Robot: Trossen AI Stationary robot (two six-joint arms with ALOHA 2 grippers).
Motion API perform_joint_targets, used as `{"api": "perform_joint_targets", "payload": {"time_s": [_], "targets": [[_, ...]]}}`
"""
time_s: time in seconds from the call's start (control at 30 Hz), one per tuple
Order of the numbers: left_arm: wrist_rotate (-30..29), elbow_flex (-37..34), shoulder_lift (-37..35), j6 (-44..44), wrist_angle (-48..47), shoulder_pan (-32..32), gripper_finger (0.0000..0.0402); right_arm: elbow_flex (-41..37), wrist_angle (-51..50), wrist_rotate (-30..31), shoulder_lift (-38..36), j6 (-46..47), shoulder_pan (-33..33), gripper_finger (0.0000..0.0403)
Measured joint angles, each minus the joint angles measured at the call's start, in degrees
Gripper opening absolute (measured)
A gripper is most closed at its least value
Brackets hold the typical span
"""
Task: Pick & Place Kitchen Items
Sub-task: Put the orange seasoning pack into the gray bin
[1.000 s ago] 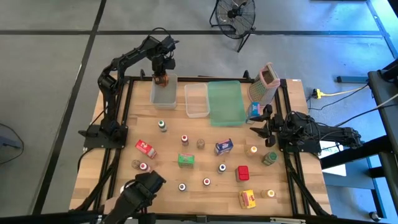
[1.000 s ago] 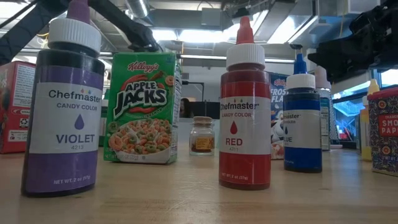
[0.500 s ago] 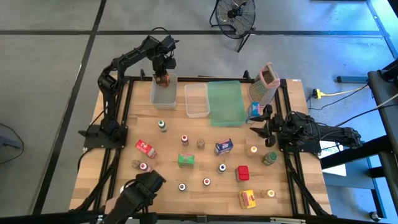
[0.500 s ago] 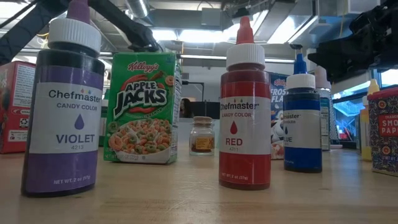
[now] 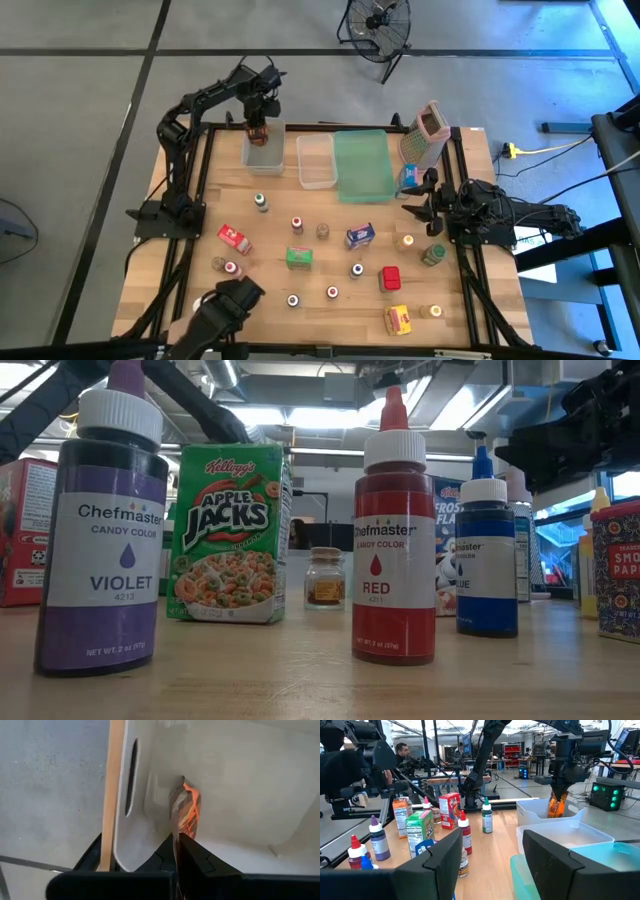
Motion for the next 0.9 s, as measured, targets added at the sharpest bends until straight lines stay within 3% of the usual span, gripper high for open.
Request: {"api": "perform_joint_targets", "payload": {"time_s": [0.47, 0.57, 0.9], "targets": [[-2.5, 0.0, 0.0, -0.3, 0.0, 0.3, 0.0003, 0.0, 0.0, 0.0, 0.0, 0.0, 0.0, 0.0211], [-4.8, 0.0, 0.0, -1.6, 0.0, 0.3, 0.0009, 0.0, 0.0, 0.0, 0.0, 0.0, 0.0, 0.0211], [-4.2, 0.0, 0.0, -2.6, 1.8, 0.2, 0.0034, 0.0, 0.0, 0.0, 0.0, 0.0, 0.0, 0.0211]]}}
